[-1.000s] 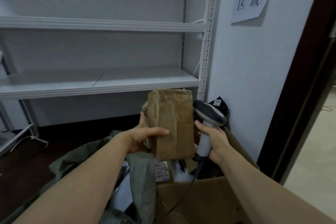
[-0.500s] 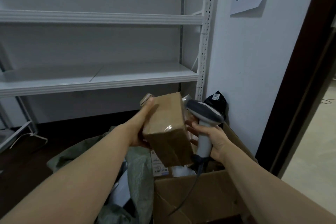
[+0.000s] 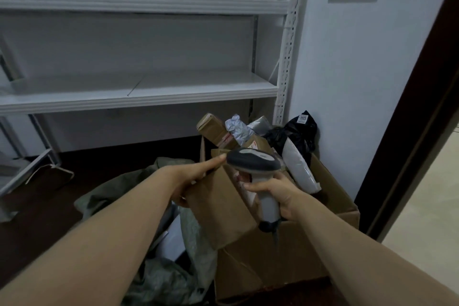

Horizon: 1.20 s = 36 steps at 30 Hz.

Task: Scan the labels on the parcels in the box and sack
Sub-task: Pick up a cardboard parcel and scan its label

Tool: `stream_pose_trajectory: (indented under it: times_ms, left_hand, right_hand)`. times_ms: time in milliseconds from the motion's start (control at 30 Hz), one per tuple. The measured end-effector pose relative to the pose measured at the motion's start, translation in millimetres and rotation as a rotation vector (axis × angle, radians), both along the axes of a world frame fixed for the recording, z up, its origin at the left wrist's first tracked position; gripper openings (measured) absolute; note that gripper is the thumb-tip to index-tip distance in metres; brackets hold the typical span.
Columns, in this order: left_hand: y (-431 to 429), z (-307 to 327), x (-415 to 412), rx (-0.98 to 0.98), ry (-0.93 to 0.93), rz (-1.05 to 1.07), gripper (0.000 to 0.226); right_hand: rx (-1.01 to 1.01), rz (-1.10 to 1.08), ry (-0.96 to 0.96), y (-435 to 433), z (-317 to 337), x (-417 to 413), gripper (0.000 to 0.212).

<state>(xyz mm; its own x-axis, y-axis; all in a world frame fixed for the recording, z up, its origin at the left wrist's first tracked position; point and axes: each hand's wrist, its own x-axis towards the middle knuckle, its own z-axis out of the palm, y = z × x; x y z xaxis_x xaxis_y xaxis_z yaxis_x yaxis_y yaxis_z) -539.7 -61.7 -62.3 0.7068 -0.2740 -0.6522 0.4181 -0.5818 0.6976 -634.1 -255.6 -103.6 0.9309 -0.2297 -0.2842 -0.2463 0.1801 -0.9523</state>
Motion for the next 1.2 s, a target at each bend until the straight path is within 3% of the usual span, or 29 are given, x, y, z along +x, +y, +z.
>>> stream_pose_trajectory:
  times_ms: [200, 267, 333, 467, 633, 767, 1200]
  left_hand:
    - [8.2, -1.1, -2.5, 0.134, 0.115, -0.096, 0.109]
    - [13.9, -2.2, -3.5, 0.120, 0.105, -0.107, 0.100]
    - [20.0, -0.9, -4.3, 0.039, 0.071, -0.102, 0.083]
    - [29.4, -6.8, 3.1, -0.256, -0.027, 0.034, 0.092]
    - [22.0, -15.0, 0.1, -0.421, -0.139, 0.200, 0.087]
    - [17.6, -20.6, -4.1, -0.415, -0.159, 0.182, 0.102]
    - [19.8, -22.4, -1.7, -0.404, -0.175, 0.200, 0.088]
  right_hand:
    - [0.083, 0.073, 0.003, 12.3, -1.8, -0.2, 0.055]
    - [0.081, 0.067, -0.033, 14.4, 1.2, -1.4, 0.048]
    - [0.090, 0.024, -0.073, 14.1, 6.4, -1.1, 0.035]
    - [0.057, -0.036, -0.109, 6.4, 25.1, -4.4, 0.015]
    - [-0.085, 0.039, -0.095, 10.5, 43.8, -12.1, 0.015]
    - [-0.139, 0.062, -0.118, 18.0, 49.0, -11.7, 0.012]
    - [-0.157, 0.113, -0.068, 23.2, 60.0, -10.2, 0.014]
